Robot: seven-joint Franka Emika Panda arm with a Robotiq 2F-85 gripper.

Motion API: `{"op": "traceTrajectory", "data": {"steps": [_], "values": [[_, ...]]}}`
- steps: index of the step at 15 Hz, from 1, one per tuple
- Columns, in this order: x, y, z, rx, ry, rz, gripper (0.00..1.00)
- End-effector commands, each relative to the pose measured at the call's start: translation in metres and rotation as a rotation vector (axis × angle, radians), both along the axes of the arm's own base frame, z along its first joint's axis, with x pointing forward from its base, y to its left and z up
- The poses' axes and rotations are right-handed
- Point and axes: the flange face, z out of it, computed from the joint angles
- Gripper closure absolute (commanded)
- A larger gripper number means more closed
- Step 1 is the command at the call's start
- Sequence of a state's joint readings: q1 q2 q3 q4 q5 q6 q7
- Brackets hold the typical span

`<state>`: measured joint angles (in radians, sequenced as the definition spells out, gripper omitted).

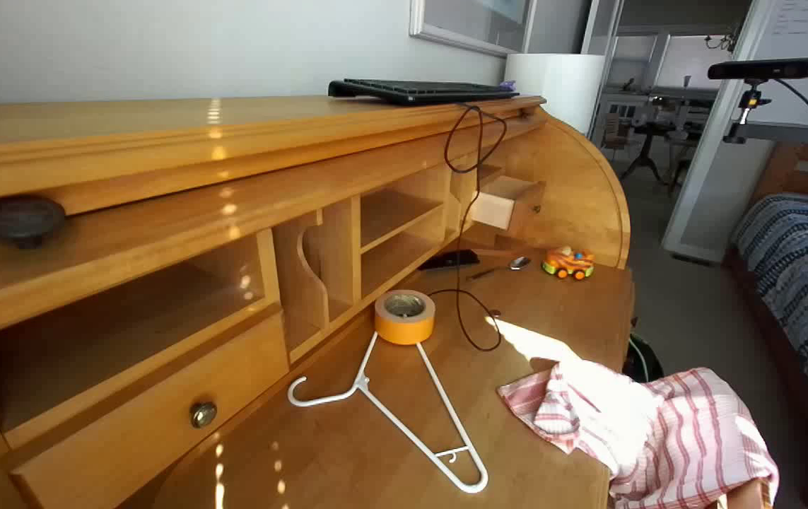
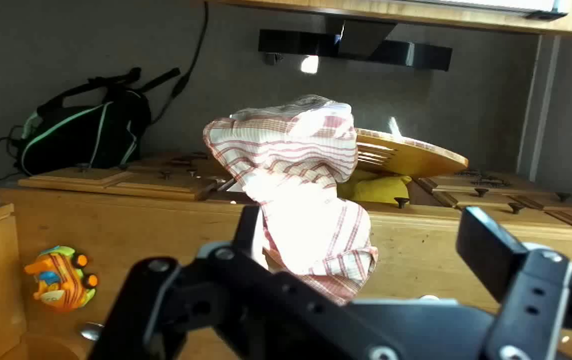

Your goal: Put the coin in the open drawer on the right.

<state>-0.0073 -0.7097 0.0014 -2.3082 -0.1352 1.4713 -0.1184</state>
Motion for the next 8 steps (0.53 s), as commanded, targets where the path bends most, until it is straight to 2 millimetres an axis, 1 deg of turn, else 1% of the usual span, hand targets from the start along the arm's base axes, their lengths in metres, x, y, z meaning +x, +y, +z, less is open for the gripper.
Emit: {"op": "traceTrajectory", "data": {"steps": [1, 4, 5, 6, 8], "values": [[0.000, 0.000, 0.001, 0.000, 0.001, 0.000, 0.00], [0.000, 0.000, 0.001, 0.000, 0.001, 0.000, 0.00], [0.006, -0.002, 0.000, -0.031, -0.011, -0.029, 0.00], [0.015, -0.004, -0.004, -0.054, 0.014, -0.081, 0.00], [0.038, -0.015, -0.016, -0.020, 0.005, -0.190, 0.00]]}}
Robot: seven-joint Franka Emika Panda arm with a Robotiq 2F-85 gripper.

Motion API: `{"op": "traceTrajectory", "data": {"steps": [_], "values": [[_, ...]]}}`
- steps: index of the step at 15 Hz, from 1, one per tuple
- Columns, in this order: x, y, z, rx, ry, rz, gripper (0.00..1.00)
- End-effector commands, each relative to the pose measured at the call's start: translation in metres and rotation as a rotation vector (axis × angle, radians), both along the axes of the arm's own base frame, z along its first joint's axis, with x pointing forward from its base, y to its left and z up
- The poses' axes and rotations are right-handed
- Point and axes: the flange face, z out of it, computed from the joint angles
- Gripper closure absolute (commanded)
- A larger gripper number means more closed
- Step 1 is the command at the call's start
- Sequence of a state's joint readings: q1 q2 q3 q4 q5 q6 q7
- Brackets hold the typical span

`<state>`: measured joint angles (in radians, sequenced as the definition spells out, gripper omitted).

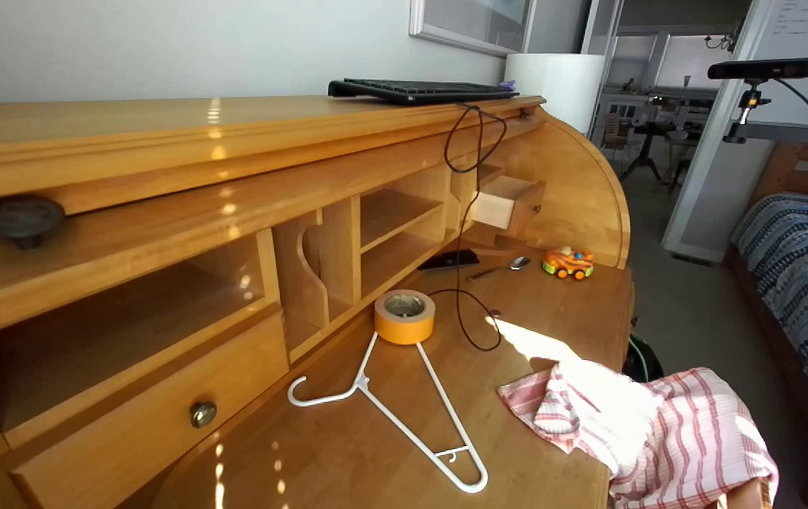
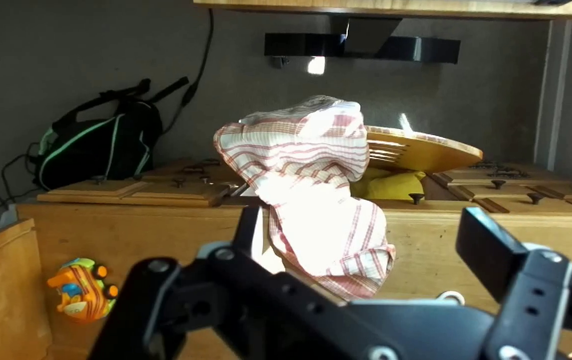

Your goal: Put the coin in the open drawer on the right.

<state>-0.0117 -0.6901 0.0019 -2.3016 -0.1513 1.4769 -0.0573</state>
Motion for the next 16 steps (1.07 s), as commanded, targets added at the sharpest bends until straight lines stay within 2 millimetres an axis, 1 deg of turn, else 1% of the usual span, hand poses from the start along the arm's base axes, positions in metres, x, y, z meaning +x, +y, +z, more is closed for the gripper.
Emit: {"op": "traceTrajectory", "data": {"steps": [1, 2, 3, 4, 6, 9, 12, 16], "values": [[0.042, -0.017, -0.018, -0.001, -0.036, -0.188, 0.00], [0.058, -0.026, -0.028, -0.006, -0.040, -0.240, 0.00], [0.069, -0.033, -0.035, -0.004, -0.060, -0.292, 0.00], [0.086, -0.044, -0.046, 0.015, -0.056, -0.345, 0.00], [0.111, -0.062, -0.064, 0.029, -0.059, -0.446, 0.00], [0.144, -0.088, -0.091, 0.041, -0.040, -0.598, 0.00], [0.180, -0.114, -0.124, 0.039, -0.036, -0.755, 0.00], [0.218, -0.137, -0.163, 0.061, -0.057, -0.959, 0.00]]}}
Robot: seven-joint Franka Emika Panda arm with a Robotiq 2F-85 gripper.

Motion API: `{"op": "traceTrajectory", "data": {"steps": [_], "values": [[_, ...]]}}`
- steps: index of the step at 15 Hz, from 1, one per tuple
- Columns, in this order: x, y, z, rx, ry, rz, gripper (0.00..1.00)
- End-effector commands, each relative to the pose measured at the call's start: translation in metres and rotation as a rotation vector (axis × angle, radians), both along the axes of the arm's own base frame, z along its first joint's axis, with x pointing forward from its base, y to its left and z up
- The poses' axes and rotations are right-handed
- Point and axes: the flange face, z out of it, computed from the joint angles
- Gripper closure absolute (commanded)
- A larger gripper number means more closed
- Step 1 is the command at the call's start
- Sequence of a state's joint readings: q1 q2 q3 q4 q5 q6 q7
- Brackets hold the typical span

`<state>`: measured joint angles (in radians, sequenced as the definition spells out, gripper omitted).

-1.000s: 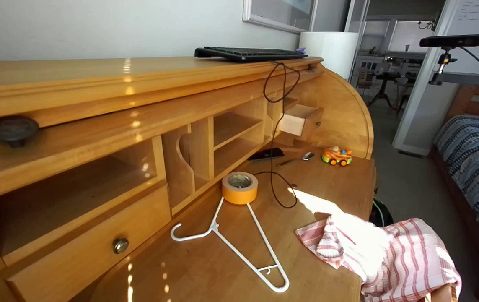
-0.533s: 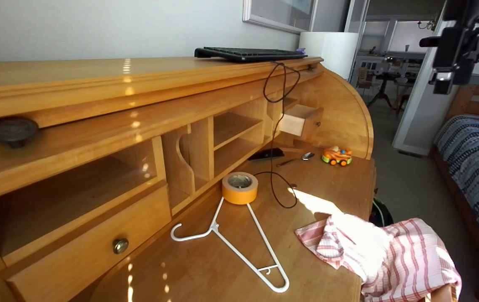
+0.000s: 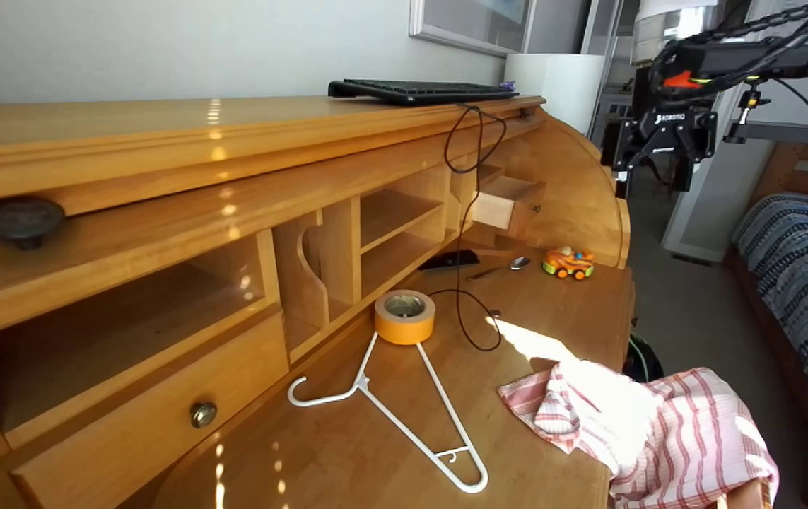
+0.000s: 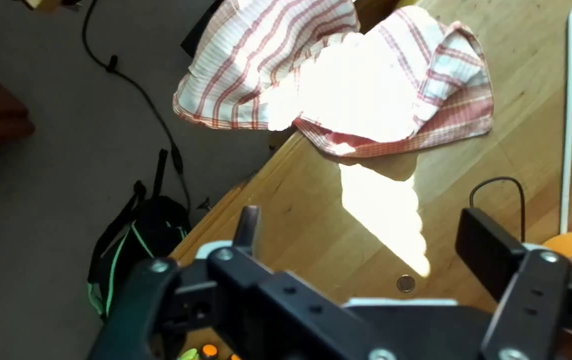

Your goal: Put the coin in the open drawer on the right.

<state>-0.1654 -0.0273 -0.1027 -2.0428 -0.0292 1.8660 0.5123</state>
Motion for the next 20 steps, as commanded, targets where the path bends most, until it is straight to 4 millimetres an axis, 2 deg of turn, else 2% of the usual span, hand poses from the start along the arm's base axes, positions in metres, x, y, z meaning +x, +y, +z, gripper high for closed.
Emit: {"op": "traceTrajectory", "data": {"steps": [1, 4, 5, 7, 11, 15, 20], "values": [[0.040, -0.020, -0.032, 0.004, -0.041, -0.194, 0.00], [0.058, -0.029, -0.055, -0.081, -0.082, -0.258, 0.00], [0.045, -0.026, -0.045, -0.044, -0.069, -0.207, 0.00], [0.052, -0.029, -0.057, -0.057, -0.072, -0.235, 0.00], [0.056, -0.029, -0.055, -0.061, -0.078, -0.242, 0.00], [0.077, -0.040, -0.084, -0.062, -0.107, -0.231, 0.00], [0.099, -0.047, -0.122, -0.020, -0.144, -0.068, 0.00]]}}
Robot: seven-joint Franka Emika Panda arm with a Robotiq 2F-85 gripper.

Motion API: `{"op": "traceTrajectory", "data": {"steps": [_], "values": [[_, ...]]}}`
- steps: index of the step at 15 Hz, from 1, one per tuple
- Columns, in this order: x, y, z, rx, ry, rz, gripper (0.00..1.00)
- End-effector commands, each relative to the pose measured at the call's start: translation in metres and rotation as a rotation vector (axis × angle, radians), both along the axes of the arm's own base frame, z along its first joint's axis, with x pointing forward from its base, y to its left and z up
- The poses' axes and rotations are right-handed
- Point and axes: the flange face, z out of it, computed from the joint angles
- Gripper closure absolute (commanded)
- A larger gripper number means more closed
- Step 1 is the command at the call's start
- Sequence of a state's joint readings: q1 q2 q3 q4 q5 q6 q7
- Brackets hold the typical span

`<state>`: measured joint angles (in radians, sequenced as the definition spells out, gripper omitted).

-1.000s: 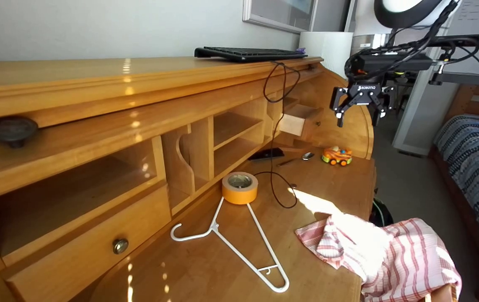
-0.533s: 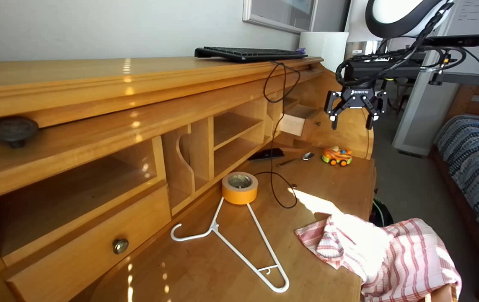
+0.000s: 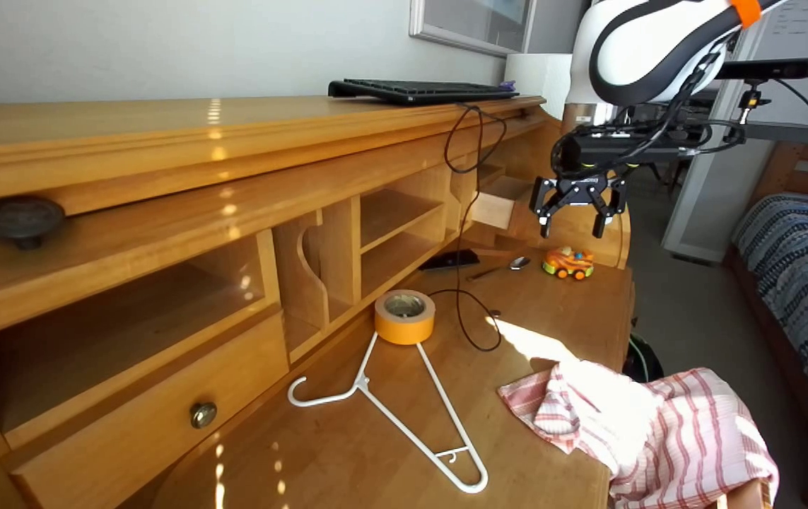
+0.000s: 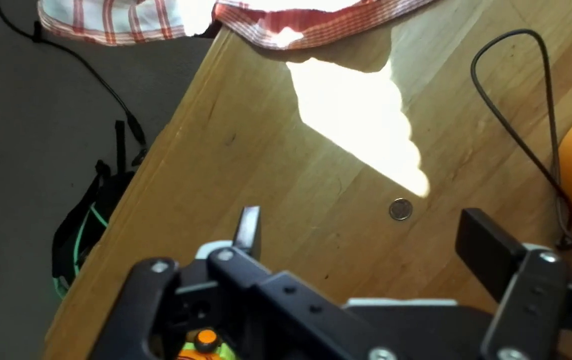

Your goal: Put the coin in the open drawer on the right.

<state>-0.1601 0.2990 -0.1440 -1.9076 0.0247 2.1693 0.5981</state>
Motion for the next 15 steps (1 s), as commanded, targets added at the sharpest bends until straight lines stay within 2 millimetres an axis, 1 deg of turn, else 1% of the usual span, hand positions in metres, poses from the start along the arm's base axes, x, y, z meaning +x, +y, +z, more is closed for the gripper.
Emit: {"op": "traceTrajectory", "data": {"steps": [1, 4, 7, 8, 10, 12, 15], "values": [[0.025, -0.013, -0.028, 0.004, -0.042, 0.096, 0.00], [0.042, -0.022, -0.048, -0.031, -0.064, 0.136, 0.00], [0.049, -0.023, -0.066, -0.005, -0.016, 0.192, 0.00], [0.040, -0.019, -0.055, -0.035, -0.035, 0.168, 0.00], [0.044, -0.020, -0.065, -0.034, -0.024, 0.184, 0.00], [0.047, -0.020, -0.067, -0.034, -0.022, 0.186, 0.00], [0.048, -0.018, -0.078, -0.019, -0.014, 0.199, 0.00]]}}
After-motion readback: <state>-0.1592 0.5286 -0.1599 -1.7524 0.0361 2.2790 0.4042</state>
